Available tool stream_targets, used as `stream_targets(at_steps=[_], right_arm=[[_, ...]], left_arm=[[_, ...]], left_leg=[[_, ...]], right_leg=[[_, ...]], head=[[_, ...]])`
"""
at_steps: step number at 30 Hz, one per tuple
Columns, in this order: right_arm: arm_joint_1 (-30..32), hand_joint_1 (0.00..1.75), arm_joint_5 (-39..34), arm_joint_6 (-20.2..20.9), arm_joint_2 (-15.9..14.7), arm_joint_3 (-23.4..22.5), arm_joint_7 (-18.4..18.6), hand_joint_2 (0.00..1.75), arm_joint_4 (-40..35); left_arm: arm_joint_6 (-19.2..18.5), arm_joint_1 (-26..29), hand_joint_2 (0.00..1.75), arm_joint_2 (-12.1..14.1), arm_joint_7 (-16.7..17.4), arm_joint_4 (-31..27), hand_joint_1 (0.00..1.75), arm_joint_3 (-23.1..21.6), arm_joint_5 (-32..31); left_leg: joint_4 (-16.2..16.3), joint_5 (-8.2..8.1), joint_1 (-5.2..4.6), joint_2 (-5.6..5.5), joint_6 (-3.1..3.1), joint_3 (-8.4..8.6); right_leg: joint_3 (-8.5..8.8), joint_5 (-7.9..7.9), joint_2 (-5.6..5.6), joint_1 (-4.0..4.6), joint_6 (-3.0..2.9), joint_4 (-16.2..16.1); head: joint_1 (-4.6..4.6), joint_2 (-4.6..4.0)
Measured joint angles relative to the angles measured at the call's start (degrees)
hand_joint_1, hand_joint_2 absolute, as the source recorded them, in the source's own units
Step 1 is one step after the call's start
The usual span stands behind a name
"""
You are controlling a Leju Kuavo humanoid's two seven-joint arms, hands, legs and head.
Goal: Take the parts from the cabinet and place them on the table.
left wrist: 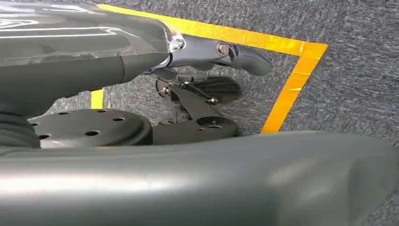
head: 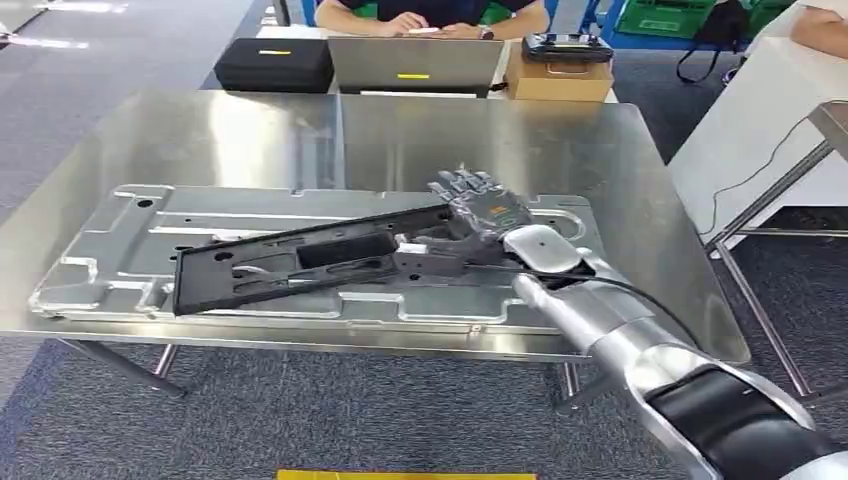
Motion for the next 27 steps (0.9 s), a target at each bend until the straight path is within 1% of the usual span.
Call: stream_targets(at_steps=[4,6,7,8,9,10,11,13,14,15,18,19,20,21,22,23,24,25,26,27], right_arm=[[0.0,0.0,-5.4,0.7,-5.1,-0.7,-2.1,0.0,-2.1],[0.7,0.0,-9.0,0.2,-7.2,-2.0,-2.9,0.0,-3.9],[1.6,0.0,-12.4,-0.4,-7.9,-3.2,-4.1,0.0,-5.4],[3.0,0.0,-18.3,-0.8,-8.1,-4.7,-6.5,0.0,-7.4],[5.1,0.0,-25.2,-0.8,-7.8,-6.7,-9.7,0.0,-9.6],[8.0,0.0,-33.9,0.2,-7.0,-9.6,-13.8,0.0,-12.9],[10.0,0.0,-39.7,1.5,-6.2,-11.5,-16.3,0.0,-14.9],[15.7,0.0,-56.9,7.8,-3.3,-16.4,-23.3,0.0,-21.2],[18.5,0.0,-63.8,11.4,-1.4,-18.6,-26.4,0.0,-24.6],[20.9,0.0,-68.5,14.3,0.1,-20.3,-28.6,0.0,-27.8],[26.0,0.0,-75.6,20.3,3.9,-23.6,-31.7,0.0,-35.5],[27.4,0.0,-78.0,23.0,5.2,-24.3,-32.6,0.0,-38.3],[28.5,0.0,-79.4,25.1,6.6,-24.6,-33.0,0.0,-41.0],[29.3,0.0,-80.1,26.4,7.6,-24.7,-33.1,0.0,-43.2],[30.1,0.0,-80.7,27.5,8.6,-24.7,-33.1,0.0,-45.6],[31.0,0.0,-81.1,28.2,9.1,-24.7,-33.2,0.0,-47.5],[31.4,0.0,-81.2,29.0,9.7,-24.6,-33.5,0.0,-49.1],[31.8,0.0,-81.3,29.4,10.1,-24.6,-33.6,0.0,-50.4],[32.3,0.0,-81.3,29.8,10.4,-24.6,-33.9,0.0,-51.4],[32.8,0.0,-81.1,30.1,10.7,-24.5,-34.3,0.0,-52.1]], left_arm=[[0.1,0.1,0.0,0.0,-0.3,0.0,0.0,0.0,0.6],[0.1,0.1,0.0,0.0,-0.3,0.0,0.0,0.1,1.0],[0.1,0.1,0.0,0.0,-0.4,0.0,0.0,0.1,1.1],[0.0,0.1,0.0,0.0,-0.4,0.0,0.0,0.2,1.1],[-0.3,0.1,0.0,0.0,-0.4,0.0,0.0,0.2,1.1],[-0.7,0.1,0.0,0.0,-0.4,0.0,0.0,0.2,1.1],[-1.1,0.1,0.0,0.0,-0.4,0.0,0.0,0.2,1.2],[-2.4,0.1,0.0,0.0,-0.2,0.0,0.0,0.3,1.5],[-2.7,0.2,0.0,0.0,-0.2,0.0,0.0,0.4,1.6],[-3.0,0.2,0.0,0.0,-0.4,0.0,0.0,0.5,1.6],[-3.5,0.3,0.0,0.0,-0.4,0.0,0.0,0.7,2.1],[-3.5,0.3,0.0,0.0,-0.4,0.0,0.0,0.9,2.4],[-3.3,0.3,0.0,0.3,-0.2,0.0,0.0,1.0,2.6],[-3.0,0.3,0.0,0.3,-0.2,0.0,0.0,1.1,2.6],[-2.9,0.3,0.0,0.4,-0.2,0.0,0.0,1.1,2.5],[-2.6,0.2,0.0,0.3,-0.2,0.0,0.0,1.1,2.6],[-2.3,0.1,0.0,0.4,-0.2,0.0,0.0,1.2,2.6],[-2.3,0.1,0.0,0.5,-0.1,0.0,0.0,1.4,2.9],[-2.3,0.1,0.0,0.6,0.0,0.0,0.0,1.6,2.9],[-2.2,0.2,0.0,0.6,0.1,0.0,0.0,1.6,2.9]], left_leg=[[0.0,0.0,-0.05,0.0,0.0,-0.02],[0.0,-0.01,-0.05,0.0,0.0,-0.02],[0.0,-0.01,-0.04,0.0,0.0,-0.02],[0.0,-0.01,-0.03,0.0,0.0,-0.02],[0.0,-0.02,-0.02,-0.03,0.0,-0.02],[0.0,-0.03,0.01,-0.05,-0.01,-0.04],[0.0,-0.03,0.01,-0.08,-0.01,-0.05],[0.0,-0.03,0.06,-0.1,-0.01,-0.05],[-0.1,-0.03,0.06,-0.11,-0.01,-0.05],[-0.1,-0.03,0.06,-0.11,-0.01,-0.05],[-0.1,-0.04,0.06,-0.11,-0.02,-0.04],[0.1,-0.2,-0.04,-0.11,0.12,-0.09],[0.2,-0.01,-0.23,-0.15,0.82,-0.03],[0.1,0.19,-0.41,-0.15,1.12,0.07],[-0.9,0.79,-0.47,-0.09,1.69,0.43],[-2.3,1.68,0.0,0.56,1.89,1.05],[-3.1,2.14,0.07,0.56,2.57,1.18],[-3.1,2.34,0.1,0.57,2.58,1.0],[-3.0,2.35,0.07,0.66,2.56,0.82],[-2.8,2.41,0.07,0.8,2.46,0.62]], right_leg=[[-0.01,0.0,0.0,-0.05,0.0,0.0],[-0.02,0.0,0.0,-0.05,0.0,0.0],[-0.02,0.0,0.0,-0.04,0.0,0.0],[-0.02,0.0,-0.01,-0.04,0.0,0.0],[-0.01,-0.01,-0.04,-0.02,0.0,0.0],[0.0,-0.02,-0.08,0.0,0.01,0.0],[-0.02,-0.04,-0.08,0.01,0.03,0.0],[-0.02,-0.1,-0.11,0.05,0.02,0.0],[-0.02,-0.12,-0.16,0.05,0.02,0.0],[-0.03,-0.13,-0.16,0.05,0.02,0.0],[-0.04,-0.16,-0.12,0.06,-0.03,0.0],[0.0,-0.05,-0.13,-0.15,0.08,-0.3],[0.07,0.32,-0.14,-0.39,0.64,-0.3],[0.15,0.49,-0.09,-0.52,0.88,-0.5],[0.33,0.75,0.05,-0.46,1.27,-0.9],[0.38,-0.34,-0.02,-0.44,1.03,-0.3],[-0.39,-2.66,-0.08,-0.28,0.78,1.6],[-1.76,-5.07,-0.11,-0.26,0.72,5.1],[-3.31,-7.4,-0.12,-0.35,0.76,9.5],[-4.63,-9.13,-0.12,-0.43,0.91,13.4]], head=[[0.0,0.0],[0.0,0.0],[0.0,0.0],[0.0,0.0],[0.0,0.0],[0.04,0.0],[0.04,0.0],[0.07,0.0],[0.07,0.0],[0.07,0.0],[0.07,0.0],[0.07,0.0],[0.07,0.0],[0.02,0.0],[0.04,0.0],[0.04,0.0],[0.44,0.0],[0.72,0.0],[0.9,0.0],[0.92,0.0]])
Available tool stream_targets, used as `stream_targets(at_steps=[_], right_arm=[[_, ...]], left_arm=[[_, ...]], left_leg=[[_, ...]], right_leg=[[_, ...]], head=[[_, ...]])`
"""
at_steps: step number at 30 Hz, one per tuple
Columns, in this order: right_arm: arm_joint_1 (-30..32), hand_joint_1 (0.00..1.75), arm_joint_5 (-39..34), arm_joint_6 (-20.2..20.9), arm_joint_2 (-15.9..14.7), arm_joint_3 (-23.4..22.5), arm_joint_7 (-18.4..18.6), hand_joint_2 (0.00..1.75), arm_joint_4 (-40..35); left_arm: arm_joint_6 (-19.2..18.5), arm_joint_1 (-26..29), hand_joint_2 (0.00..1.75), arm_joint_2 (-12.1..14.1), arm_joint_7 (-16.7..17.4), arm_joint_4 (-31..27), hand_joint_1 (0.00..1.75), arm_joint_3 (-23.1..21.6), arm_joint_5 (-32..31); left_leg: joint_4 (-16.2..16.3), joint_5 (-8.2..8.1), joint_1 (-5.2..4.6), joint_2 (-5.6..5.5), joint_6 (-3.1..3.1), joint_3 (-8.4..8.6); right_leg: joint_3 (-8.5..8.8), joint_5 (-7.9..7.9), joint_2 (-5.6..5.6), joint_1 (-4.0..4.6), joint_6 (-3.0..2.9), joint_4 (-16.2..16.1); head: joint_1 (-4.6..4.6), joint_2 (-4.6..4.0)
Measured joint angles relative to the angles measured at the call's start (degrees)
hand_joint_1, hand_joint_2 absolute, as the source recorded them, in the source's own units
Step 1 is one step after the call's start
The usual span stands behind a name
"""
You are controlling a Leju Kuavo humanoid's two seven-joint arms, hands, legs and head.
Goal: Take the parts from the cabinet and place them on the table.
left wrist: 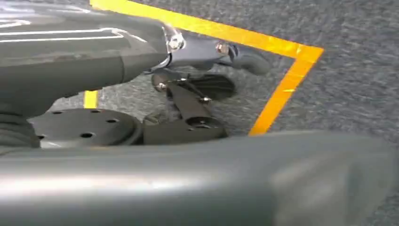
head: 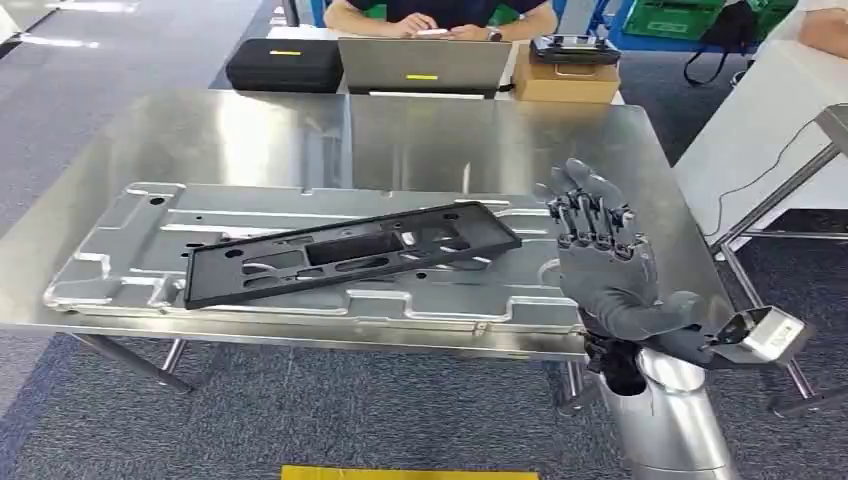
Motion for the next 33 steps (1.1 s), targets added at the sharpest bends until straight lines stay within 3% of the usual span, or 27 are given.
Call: stream_targets(at_steps=[1,2,3,5,6,7,9,10,11,13,15,16,17,18,20,21,22,23,26,27,28,30,31,32,33], right_arm=[[0.6,0.0,0.3,0.1,0.2,0.1,-0.2,0.0,-0.8],[1.2,0.0,0.7,0.4,0.5,0.3,-0.5,0.0,-1.7],[1.6,0.0,1.1,0.5,0.7,0.4,-0.9,0.0,-2.5],[2.0,0.0,1.9,0.7,1.2,0.9,-1.6,0.0,-4.0],[2.2,0.0,2.3,0.7,1.4,1.2,-1.9,0.0,-4.5],[2.6,0.0,2.5,0.7,1.7,1.8,-2.2,0.0,-5.0],[3.0,0.0,2.9,0.7,2.1,2.4,-2.4,0.0,-5.7],[3.1,0.0,3.1,0.7,2.4,3.0,-2.4,0.0,-6.0],[3.1,0.0,3.2,0.7,2.5,3.3,-2.4,0.0,-6.1],[3.4,0.0,3.3,0.6,2.9,4.0,-2.4,0.0,-6.4],[3.7,0.0,3.3,0.5,3.1,4.7,-2.4,0.0,-6.6],[4.0,0.0,3.3,0.3,3.2,4.9,-2.4,0.0,-6.6],[4.2,0.0,3.3,0.3,3.3,5.0,-2.4,0.0,-6.6],[4.4,0.0,3.5,0.1,3.3,5.2,-2.4,0.0,-6.6],[4.5,0.0,4.1,-0.3,3.3,5.6,-2.4,0.0,-6.8],[4.6,0.0,4.5,-0.6,3.3,5.9,-2.4,0.0,-7.1],[4.7,0.0,4.7,-0.7,3.3,6.1,-2.4,0.0,-7.4],[4.9,0.0,4.9,-0.7,3.3,6.3,-2.4,0.0,-7.5],[5.3,0.0,5.2,-1.4,3.2,7.1,-2.5,0.0,-7.8],[5.6,0.0,5.3,-1.8,2.8,7.2,-2.6,0.0,-7.8],[5.7,0.0,5.4,-1.8,2.7,7.4,-2.6,0.0,-7.9],[6.2,0.0,5.6,-2.2,2.2,7.8,-2.6,0.0,-8.0],[6.6,0.0,5.6,-2.4,1.9,7.9,-2.6,0.0,-8.0],[7.0,0.0,5.7,-2.6,1.7,8.1,-2.7,0.0,-8.0],[7.4,0.0,5.9,-2.9,1.4,8.2,-2.7,0.0,-8.0]], left_arm=[[0.0,0.1,0.0,0.0,0.1,0.0,0.0,0.1,0.0],[0.0,0.1,0.0,0.0,0.1,0.0,0.0,0.1,0.0],[0.0,0.1,0.0,0.0,0.2,0.0,0.0,0.2,0.0],[-0.2,0.1,0.0,0.0,0.2,0.0,0.0,0.2,0.0],[-0.2,0.0,0.0,0.2,0.2,0.0,0.0,0.3,0.0],[-0.2,0.2,0.0,0.6,0.3,0.0,0.0,0.3,0.0],[-0.6,0.2,0.0,0.6,0.3,0.0,0.0,0.3,0.0],[-0.7,0.3,0.0,0.7,0.4,0.0,0.0,0.3,0.0],[-0.7,0.4,0.0,0.9,0.5,0.0,0.0,0.3,0.0],[-0.7,0.5,0.0,1.0,0.7,0.0,0.0,0.3,-0.1],[-0.6,0.5,0.0,1.1,1.1,0.0,0.0,0.3,-0.4],[-0.5,0.6,0.0,1.2,1.3,0.0,0.0,0.3,-0.5],[-0.5,0.6,0.0,1.2,1.4,0.0,0.0,0.3,-0.5],[-0.4,0.6,0.0,1.2,1.6,0.0,0.0,0.3,-0.5],[-0.4,0.5,0.0,1.3,1.6,0.0,0.0,0.3,-0.8],[-0.4,0.4,0.0,1.4,1.6,0.0,0.0,0.3,-1.0],[-0.4,0.4,0.0,1.6,1.6,0.0,0.0,0.3,-1.2],[-0.6,0.4,0.0,1.6,1.6,0.0,0.0,0.3,-1.4],[-0.7,0.6,0.0,1.6,1.2,0.0,0.0,0.2,-1.4],[-0.8,0.5,0.0,1.6,1.2,0.0,0.0,0.2,-1.5],[-0.8,0.5,0.0,1.6,1.0,0.0,0.0,0.2,-1.5],[-0.9,0.5,0.0,1.4,1.0,0.0,0.0,0.2,-1.6],[-0.9,0.6,0.0,1.3,1.0,0.0,0.0,0.2,-1.6],[-0.9,0.6,0.0,1.2,1.0,0.0,0.0,0.2,-1.6],[-0.9,0.6,0.0,1.1,1.1,0.0,0.0,0.2,-1.6]], left_leg=[[0.2,0.12,0.06,0.08,-0.19,-0.25],[0.4,0.23,0.2,0.11,-0.39,-0.56],[0.7,0.3,0.44,0.14,-0.6,-0.96],[1.9,0.22,1.12,0.17,-1.54,-1.91],[2.5,0.2,0.93,0.07,-2.24,-2.41],[2.8,0.25,0.8,-0.08,-2.62,-2.45],[3.0,0.82,0.6,-0.24,-3.18,-2.65],[2.9,1.1,0.68,-0.24,-3.39,-2.75],[3.0,0.89,0.93,-0.25,-3.67,-2.96],[6.5,-4.49,0.89,-0.32,-4.04,-4.06],[15.0,-10.32,0.76,-0.33,-4.14,-6.19],[18.6,-11.79,0.69,-0.33,-4.0,-6.69],[19.6,-11.63,0.6,-0.33,-3.76,-6.17],[18.1,-10.35,0.43,-0.34,-3.25,-4.35],[9.0,-6.93,-0.31,-0.49,-1.58,2.26],[4.1,-6.43,-0.92,-0.86,-0.58,5.78],[0.5,-7.21,-1.45,-0.96,0.0,7.91],[-0.1,-7.17,-1.44,-1.02,-0.32,8.03],[-0.6,-5.79,-1.55,-0.91,-0.12,7.41],[-1.0,-5.03,-1.11,-0.29,-0.2,6.78],[-1.0,-4.42,-1.1,-0.31,0.24,5.97],[-0.9,-3.21,-1.19,-0.12,0.52,4.33],[-0.8,-2.54,-1.22,0.02,0.52,3.49],[-0.7,-1.96,-1.21,0.15,0.47,2.63],[-0.5,-1.43,-1.18,0.29,0.38,1.69]], right_leg=[[-0.46,-0.42,-0.03,-0.07,0.27,2.1],[0.27,0.51,-0.08,-0.2,0.58,1.4],[2.09,2.32,-0.17,-0.4,0.98,-1.5],[8.25,6.65,-0.83,-1.03,2.06,-12.1],[9.19,5.08,-0.85,-0.77,2.13,-14.0],[8.58,6.96,-0.36,-0.59,1.21,-12.9],[7.93,6.31,-0.32,-0.76,0.06,-12.7],[7.68,6.5,-0.32,-0.72,-0.32,-12.6],[7.14,6.95,-0.45,-0.82,-1.07,-12.7],[6.06,7.87,-0.52,-0.72,-2.06,-12.7],[4.68,8.9,-0.58,-0.41,-2.39,-12.7],[3.98,9.38,-0.7,-0.19,-2.52,-12.6],[3.35,9.82,-0.74,0.05,-2.62,-12.6],[2.67,10.34,-0.74,0.34,-2.62,-12.5],[1.7,11.28,-0.64,0.82,-2.62,-12.6],[1.5,11.65,-0.64,0.73,-2.66,-12.6],[1.21,11.95,-0.59,1.19,-2.34,-12.5],[1.08,12.59,-0.68,0.98,-2.0,-12.7],[0.79,13.96,-0.58,0.88,-0.91,-13.2],[0.04,11.59,-0.5,0.99,-0.82,-11.3],[-0.46,8.5,-0.51,0.92,-0.88,-9.0],[-1.64,2.12,-0.51,0.92,-0.73,-2.0],[-1.99,0.54,-0.53,0.91,-0.56,1.5],[-1.68,0.96,-0.54,0.89,-0.33,3.4],[-0.48,2.78,-0.56,0.85,-0.07,3.2]], head=[[0.04,0.0],[0.07,0.0],[0.11,0.0],[0.15,0.0],[0.31,0.0],[0.79,0.0],[0.66,0.0],[0.72,0.0],[0.68,0.0],[0.68,0.0],[0.63,0.0],[0.68,0.0],[0.66,0.0],[0.66,0.0],[0.68,0.0],[0.7,0.0],[0.7,0.0],[0.74,0.0],[0.72,0.0],[0.78,0.0],[1.16,0.0],[1.31,0.0],[1.4,0.0],[1.42,0.0],[1.44,0.0]])
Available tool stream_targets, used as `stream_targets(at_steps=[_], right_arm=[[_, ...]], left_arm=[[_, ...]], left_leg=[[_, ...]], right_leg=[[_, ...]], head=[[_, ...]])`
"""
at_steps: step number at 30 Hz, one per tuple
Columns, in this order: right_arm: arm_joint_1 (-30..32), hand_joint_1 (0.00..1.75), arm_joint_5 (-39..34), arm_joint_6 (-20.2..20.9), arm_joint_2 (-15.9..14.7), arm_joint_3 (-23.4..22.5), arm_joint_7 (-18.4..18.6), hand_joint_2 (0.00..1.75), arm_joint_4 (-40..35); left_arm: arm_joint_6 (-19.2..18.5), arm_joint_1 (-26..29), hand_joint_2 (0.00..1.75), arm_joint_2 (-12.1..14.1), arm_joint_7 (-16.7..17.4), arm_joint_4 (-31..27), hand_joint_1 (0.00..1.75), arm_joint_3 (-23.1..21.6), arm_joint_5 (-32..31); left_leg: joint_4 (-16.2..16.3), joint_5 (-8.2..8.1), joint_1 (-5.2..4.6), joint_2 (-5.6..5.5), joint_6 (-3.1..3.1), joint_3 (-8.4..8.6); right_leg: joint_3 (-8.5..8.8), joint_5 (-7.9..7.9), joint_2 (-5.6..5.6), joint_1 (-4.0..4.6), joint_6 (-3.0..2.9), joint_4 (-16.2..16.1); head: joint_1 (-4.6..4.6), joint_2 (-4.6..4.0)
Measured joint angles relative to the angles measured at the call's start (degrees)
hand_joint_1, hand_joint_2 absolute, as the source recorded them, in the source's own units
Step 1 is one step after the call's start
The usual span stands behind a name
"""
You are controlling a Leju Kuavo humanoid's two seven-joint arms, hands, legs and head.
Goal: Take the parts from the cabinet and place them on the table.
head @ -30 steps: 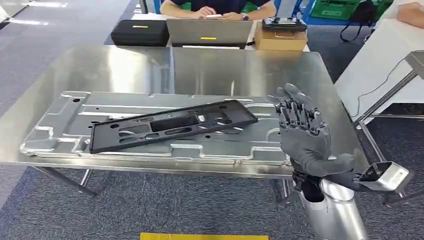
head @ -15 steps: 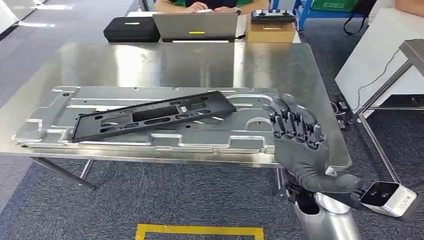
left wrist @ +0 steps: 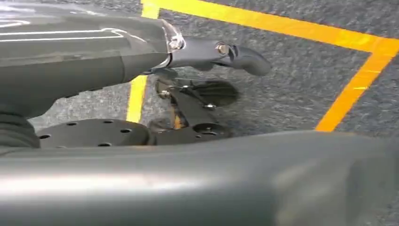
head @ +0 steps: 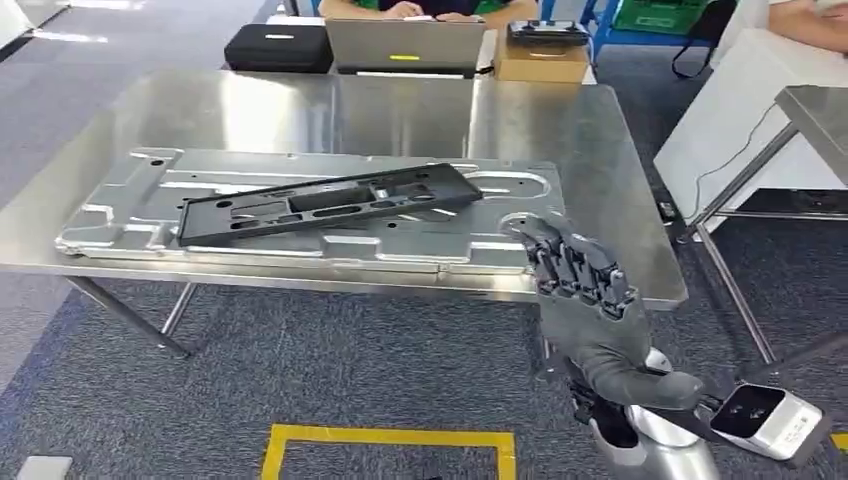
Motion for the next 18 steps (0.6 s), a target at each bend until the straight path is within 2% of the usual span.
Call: stream_targets(at_steps=[1,2,3,4,5,7,8,9,10,11,12,13,14,15,16,17,18], right_arm=[[0.3,0.0,0.2,-0.2,-0.3,0.3,0.0,0.0,0.0],[0.5,0.0,0.3,-0.5,-0.7,0.5,0.0,0.0,0.0],[0.7,0.0,0.4,-0.7,-1.0,0.6,0.0,0.0,-0.1],[0.8,0.0,0.5,-0.9,-1.2,0.7,0.0,0.0,-0.2],[0.8,0.0,0.5,-1.0,-1.5,0.9,-0.1,0.0,-0.4],[0.9,0.0,0.3,-1.2,-2.1,1.0,-0.1,0.0,-0.4],[1.0,0.0,0.3,-1.2,-2.4,1.1,-0.1,0.0,-0.4],[1.0,0.0,0.3,-1.2,-2.7,1.2,-0.1,0.0,-0.4],[1.1,0.0,0.1,-1.2,-2.8,1.4,-0.1,0.0,-0.3],[1.1,0.0,0.0,-1.2,-3.0,1.7,-0.1,0.0,-0.3],[1.2,0.0,-0.1,-1.2,-3.3,1.9,-0.1,0.0,-0.3],[1.2,0.0,0.0,-1.2,-3.5,1.9,-0.1,0.0,-0.3],[1.3,0.0,-0.1,-1.2,-3.7,2.0,-0.1,0.0,-0.2],[1.4,0.0,-0.1,-1.2,-3.8,2.0,-0.1,0.0,-0.2],[1.5,0.0,-0.2,-1.2,-4.0,2.1,-0.1,0.0,-0.1],[1.7,0.0,-0.3,-1.2,-4.2,2.1,-0.1,0.0,-0.1],[1.7,0.0,-0.5,-1.2,-4.3,2.1,-0.1,0.0,-0.1]], left_arm=[[0.1,0.0,0.0,-0.1,0.1,0.0,0.0,0.0,0.0],[0.2,0.1,0.0,-0.2,0.2,0.0,0.0,0.0,0.0],[0.2,0.0,0.0,-0.3,0.2,0.0,0.0,0.0,0.0],[0.3,0.1,0.0,-0.3,0.2,0.0,0.0,0.0,0.0],[0.3,0.1,0.0,-0.5,0.2,0.0,0.0,0.0,0.0],[0.3,0.1,0.0,-0.5,0.2,0.0,0.0,0.0,0.2],[0.5,0.3,0.0,-0.5,0.2,0.0,0.0,0.0,0.2],[0.5,0.3,0.0,-0.5,0.2,0.0,0.0,0.0,0.2],[0.7,0.4,0.0,-0.6,0.3,0.0,0.0,0.0,0.2],[0.7,0.5,0.0,-0.7,0.3,0.0,0.0,0.0,0.2],[0.7,0.5,0.0,-0.7,0.3,0.0,0.0,0.0,0.2],[0.7,0.5,0.0,-0.8,0.3,0.0,0.0,0.0,0.2],[0.8,0.5,0.0,-0.9,0.4,0.0,0.0,0.0,0.2],[0.8,0.5,0.0,-1.0,0.4,0.0,0.0,0.0,0.2],[0.8,0.5,0.0,-1.1,0.5,0.0,0.0,0.0,0.2],[0.9,0.5,0.0,-1.2,0.5,0.0,0.0,0.0,0.1],[0.9,0.4,0.0,-1.2,0.5,0.0,0.0,0.0,0.1]], left_leg=[[0.4,0.43,0.07,0.13,-0.15,-1.02],[1.0,0.73,0.13,0.18,-0.35,-1.97],[1.7,0.9,0.12,0.19,-0.57,-2.6],[2.5,0.95,-0.25,0.17,-0.71,-3.29],[2.9,1.21,-0.31,0.18,-0.96,-3.66],[3.0,2.21,-0.29,0.19,-1.5,-4.2],[3.2,2.63,-0.53,0.14,-1.84,-4.8],[3.6,1.17,-0.34,-0.16,-2.53,-5.38],[5.0,-1.65,-0.13,-0.39,-2.97,-5.76],[8.4,-5.48,0.2,-0.54,-3.34,-6.48],[12.5,-8.49,0.46,-0.57,-3.61,-7.22],[16.3,-10.1,0.64,-0.58,-3.76,-7.78],[18.8,-10.06,0.79,-0.59,-3.83,-7.71],[19.2,-8.54,0.89,-0.59,-3.84,-6.85],[17.6,-6.21,0.98,-0.59,-3.75,-4.98],[13.7,-4.04,0.99,-0.62,-3.51,-1.82],[8.5,-3.47,0.97,-0.76,-3.17,2.0]], right_leg=[[2.36,2.47,-0.02,-0.07,0.27,-2.5],[5.61,4.25,-0.06,-0.15,0.42,-6.8],[9.18,4.38,-0.12,-0.23,0.4,-11.7],[12.51,3.61,-0.15,-0.18,0.25,-16.5],[13.18,2.4,-0.11,-0.11,-0.39,-18.2],[12.65,2.39,-0.07,-0.01,-0.4,-18.3],[12.07,2.69,-0.06,-0.5,-0.86,-18.5],[11.23,3.27,-0.28,-0.69,-1.73,-18.5],[10.54,3.8,-0.36,-0.69,-2.44,-18.5],[9.7,4.48,-0.4,-0.63,-2.63,-18.5],[8.89,5.16,-0.43,-0.58,-2.63,-18.5],[8.05,5.81,-0.52,-0.53,-2.6,-18.4],[7.23,6.44,-0.63,-0.52,-2.58,-18.3],[6.31,6.98,-0.72,-0.52,-2.51,-18.2],[5.42,7.55,-0.76,-0.51,-2.33,-18.0],[4.55,8.09,-0.77,-0.51,-2.11,-17.9],[4.0,8.64,-0.74,-0.5,-1.92,-17.8]], head=[[0.0,0.0],[0.02,0.0],[0.02,0.0],[0.22,0.0],[0.13,0.0],[0.24,0.0],[0.22,0.0],[0.15,0.0],[0.13,0.0],[0.15,0.0],[0.15,0.0],[0.18,0.0],[0.18,0.0],[0.18,0.0],[0.18,0.0],[0.18,0.0],[0.18,0.0]])
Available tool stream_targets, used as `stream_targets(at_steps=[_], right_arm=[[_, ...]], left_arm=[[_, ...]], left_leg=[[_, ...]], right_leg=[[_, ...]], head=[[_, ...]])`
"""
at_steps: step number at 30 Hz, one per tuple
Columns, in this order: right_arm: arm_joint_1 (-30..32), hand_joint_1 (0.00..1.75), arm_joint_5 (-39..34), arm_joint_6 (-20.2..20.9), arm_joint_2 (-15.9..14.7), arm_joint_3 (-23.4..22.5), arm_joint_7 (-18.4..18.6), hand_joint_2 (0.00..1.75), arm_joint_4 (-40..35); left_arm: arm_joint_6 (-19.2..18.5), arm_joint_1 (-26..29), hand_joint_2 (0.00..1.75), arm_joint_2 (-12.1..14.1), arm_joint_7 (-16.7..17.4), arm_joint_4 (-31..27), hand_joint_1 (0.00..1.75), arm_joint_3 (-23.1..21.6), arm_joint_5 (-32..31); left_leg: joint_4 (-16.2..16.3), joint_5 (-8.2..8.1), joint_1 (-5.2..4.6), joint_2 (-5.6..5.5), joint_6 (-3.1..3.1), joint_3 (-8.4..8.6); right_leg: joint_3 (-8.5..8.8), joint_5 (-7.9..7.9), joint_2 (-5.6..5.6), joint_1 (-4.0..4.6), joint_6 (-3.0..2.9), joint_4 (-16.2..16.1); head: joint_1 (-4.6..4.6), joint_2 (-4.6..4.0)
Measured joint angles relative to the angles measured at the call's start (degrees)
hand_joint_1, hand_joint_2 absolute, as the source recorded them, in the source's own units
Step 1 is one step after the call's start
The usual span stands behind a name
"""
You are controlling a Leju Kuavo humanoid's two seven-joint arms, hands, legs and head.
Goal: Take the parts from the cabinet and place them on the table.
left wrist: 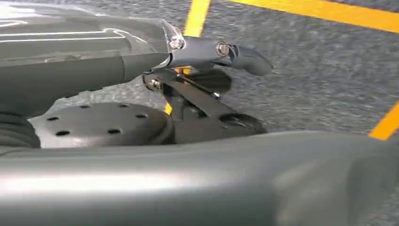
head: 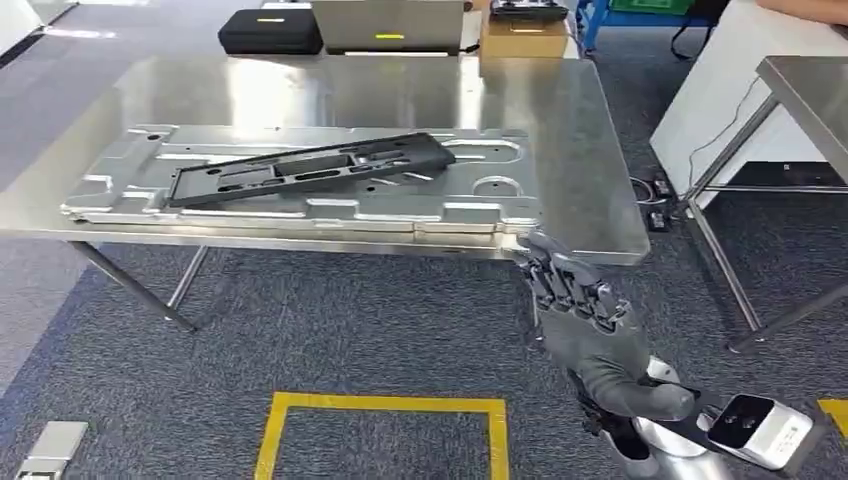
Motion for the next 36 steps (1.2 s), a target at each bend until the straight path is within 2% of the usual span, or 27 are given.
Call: stream_targets(at_steps=[1,2,5,6,8,9,10,11,12,14,15,17,18,20,21,23,24,25,26,28,29,30,31,32,33,35,36], right_arm=[[0.0,0.0,-0.1,0.0,-0.1,0.0,0.0,0.0,0.0],[0.0,0.0,-0.1,0.0,-0.2,0.1,0.0,0.0,0.0],[0.0,0.0,0.0,-0.1,-0.3,0.1,0.0,0.0,0.0],[0.0,0.0,0.1,-0.2,-0.4,0.1,0.0,0.0,0.0],[0.0,0.0,0.4,-0.3,-0.6,0.2,0.0,0.0,0.0],[0.1,0.0,0.5,-0.3,-0.6,0.3,0.0,0.0,0.0],[0.1,0.0,0.6,-0.3,-0.6,0.3,0.0,0.0,0.0],[0.1,0.0,0.6,-0.3,-0.7,0.3,0.0,0.0,0.0],[0.1,0.0,0.6,-0.3,-0.7,0.3,0.0,0.0,0.0],[0.0,0.0,0.5,-0.3,-0.7,0.5,0.0,0.0,0.0],[-0.1,0.0,0.5,-0.3,-0.7,0.5,0.0,0.0,0.0],[-0.5,0.0,0.2,-0.2,-0.7,0.7,0.0,0.0,-0.1],[-0.6,0.0,0.0,-0.1,-0.7,0.8,0.0,0.0,0.0],[-0.6,0.0,0.0,0.0,-0.8,0.9,0.0,0.0,0.1],[-0.5,0.0,0.1,0.0,-0.8,1.0,0.0,0.0,0.2],[-0.2,0.0,0.8,-0.2,-0.8,1.0,0.0,0.0,0.3],[0.3,0.0,1.1,-0.4,-0.8,1.0,0.0,0.0,0.4],[0.6,0.0,1.4,-0.7,-0.9,1.0,0.0,0.0,0.5],[1.3,0.0,2.0,-1.3,-0.9,1.0,0.0,0.0,0.7],[2.5,0.0,2.6,-2.1,-1.2,0.9,0.0,0.0,0.9],[3.3,0.0,3.1,-2.8,-1.4,0.8,0.0,0.0,1.2],[4.2,0.0,3.5,-3.3,-1.5,0.5,0.0,0.0,1.4],[5.3,0.0,4.4,-3.9,-1.6,0.1,0.0,0.0,1.7],[6.6,0.0,5.9,-5.1,-1.7,-0.3,0.0,0.0,2.0],[7.8,0.0,7.6,-6.5,-1.9,-0.6,0.0,0.0,2.7],[10.0,0.0,11.2,-9.6,-2.2,-1.0,0.0,0.0,5.0],[11.3,0.0,13.7,-11.6,-2.3,-1.3,0.2,0.0,6.9]], left_arm=[[0.0,-0.1,0.0,0.0,0.0,0.0,0.0,0.0,-0.1],[0.1,-0.1,0.0,0.0,-0.1,0.0,0.0,0.0,-0.2],[0.1,-0.2,0.0,-0.1,-0.2,0.0,0.0,0.0,-0.4],[0.1,-0.2,0.0,-0.1,-0.2,0.0,0.0,0.0,-0.5],[0.1,-0.2,0.0,-0.1,-0.3,0.0,0.0,0.0,-0.5],[0.1,-0.2,0.0,-0.1,-0.4,0.0,0.0,0.0,-0.5],[0.1,-0.2,0.0,-0.2,-0.4,0.0,0.0,0.0,-0.5],[0.2,-0.2,0.0,-0.2,-0.4,0.0,0.0,0.0,-0.5],[0.3,-0.2,0.0,-0.2,-0.5,0.0,0.0,0.0,-0.5],[0.3,-0.2,0.0,-0.2,-0.5,0.0,0.0,0.0,-0.3],[0.3,-0.3,0.0,-0.2,-0.6,0.0,0.0,0.0,-0.3],[0.2,-0.3,0.0,-0.3,-1.1,0.0,0.0,0.0,0.0],[0.2,-0.3,0.0,-0.3,-1.3,0.0,0.0,0.0,0.1],[-0.1,-0.3,0.0,-0.3,-1.6,0.0,0.0,0.0,0.1],[-0.2,-0.2,0.0,-0.3,-1.7,0.0,0.0,0.1,0.1],[-0.3,-0.1,0.0,-0.3,-2.1,0.0,0.0,0.1,0.1],[-0.6,-0.1,0.0,-0.3,-2.2,0.0,0.0,0.1,0.1],[-0.7,-0.2,0.0,-0.3,-2.2,0.0,0.0,0.1,0.1],[-0.8,-0.2,0.0,-0.3,-2.4,0.0,0.0,0.1,0.1],[-0.8,-0.2,0.0,-0.3,-2.5,0.0,0.0,0.1,0.1],[-0.7,-0.2,0.0,-0.3,-2.6,0.0,0.0,0.1,0.3],[-0.7,-0.2,0.0,-0.3,-2.7,0.0,0.0,0.1,0.3],[-0.7,-0.3,0.0,-0.3,-2.9,0.0,0.0,0.1,0.4],[-0.7,-0.4,0.0,-0.3,-3.0,0.0,0.0,0.1,0.5],[-0.7,-0.4,0.0,-0.3,-3.1,0.0,0.0,0.2,0.5],[-0.7,-0.5,0.0,-0.3,-3.2,0.0,0.0,0.5,0.8],[-0.7,-0.4,0.0,-0.3,-3.2,0.0,0.0,0.6,0.9]], left_leg=[[-5.4,-1.0,-0.16,-0.38,0.43,4.15],[-9.4,-1.63,-0.36,-0.45,0.75,6.45],[-9.9,-1.56,-0.74,-0.44,1.25,5.57],[-10.1,-0.58,-0.16,-0.04,1.93,4.85],[-9.9,0.66,-0.43,0.25,2.71,3.16],[-9.7,1.31,-0.57,0.31,2.91,2.19],[-9.5,1.96,-0.74,0.44,3.04,1.2],[-9.2,2.55,-0.88,0.54,3.13,0.13],[-8.8,3.05,-0.97,0.65,3.13,-1.0],[-7.6,3.9,-1.03,0.77,2.97,-3.4],[-7.0,4.25,-1.04,0.76,2.82,-4.4],[-5.6,4.58,-1.37,0.72,2.46,-5.62],[-5.5,5.21,-1.38,0.75,2.08,-5.83],[-5.5,6.33,-1.29,0.78,1.57,-6.54],[-5.3,6.22,-1.29,0.63,1.33,-6.98],[-3.2,1.43,-0.94,0.13,0.2,-7.56],[1.5,-3.23,-0.53,0.13,-0.37,-8.47],[5.5,-5.78,-0.32,0.12,-0.69,-9.16],[9.1,-6.86,-0.16,0.13,-0.96,-9.5],[10.8,-4.22,0.1,0.13,-1.07,-8.31],[8.5,-1.18,0.26,0.13,-1.02,-5.97],[4.5,0.55,0.28,0.12,-0.86,-2.87],[-0.8,0.41,0.28,-0.09,-0.66,1.02],[-6.4,-0.89,0.1,-0.45,-0.37,5.15],[-9.3,-2.11,0.03,-0.56,0.16,6.54],[-9.3,-2.06,-0.3,-0.57,0.32,6.03],[-9.6,-1.47,-0.31,-0.52,1.02,5.53]], right_leg=[[-0.26,0.46,-0.01,0.11,0.26,0.0],[-0.47,0.87,-0.02,0.24,0.59,0.2],[-1.33,2.76,-0.12,0.01,1.79,-0.1],[-1.9,2.04,0.0,-0.13,2.03,0.4],[-3.24,-4.35,0.17,-0.04,1.79,4.5],[-4.14,-7.75,0.24,0.04,1.81,8.7],[-4.89,-10.05,0.32,0.11,1.86,13.1],[-5.19,-10.53,0.32,0.12,1.95,16.3],[-4.7,-9.32,0.32,0.12,2.04,17.6],[-0.27,-4.67,0.31,0.14,2.17,13.6],[3.25,-3.8,0.31,0.19,1.96,8.9],[9.47,-5.61,0.28,0.51,1.35,-0.5],[9.6,-6.33,0.31,0.55,1.13,-1.1],[8.97,-6.17,0.39,0.69,0.86,-1.1],[8.35,-5.37,0.17,0.02,-0.03,-1.4],[7.14,-4.29,-0.03,0.02,-0.88,-1.4],[5.98,-3.41,-0.11,0.04,-0.89,-1.4],[5.03,-2.7,-0.15,0.05,-0.87,-1.2],[4.0,-2.02,-0.25,0.05,-0.81,-1.1],[2.1,-0.98,-0.39,0.03,-0.58,-0.6],[0.85,-0.32,-0.4,0.02,-0.39,-0.3],[-0.02,0.19,-0.42,0.02,-0.2,0.0],[-0.49,0.69,-0.37,0.01,0.02,0.2],[-0.85,1.05,-0.33,0.27,0.38,0.3],[-0.94,1.62,-0.39,0.28,0.77,0.4],[-1.33,2.86,-0.43,0.05,1.48,0.1],[-1.53,3.53,-0.4,0.19,2.03,-0.1]], head=[[0.0,0.0],[0.04,0.0],[0.05,0.0],[0.07,0.0],[0.39,0.0],[0.48,0.0],[0.5,0.0],[0.5,0.0],[0.52,0.0],[0.52,0.0],[0.52,0.0],[0.59,0.0],[0.59,0.0],[0.63,0.0],[0.63,0.0],[0.55,0.0],[0.57,0.0],[0.55,0.0],[0.55,0.0],[0.55,0.0],[0.55,0.0],[0.57,0.0],[0.55,0.0],[0.55,0.0],[0.59,0.0],[0.63,0.0],[0.65,0.0]])
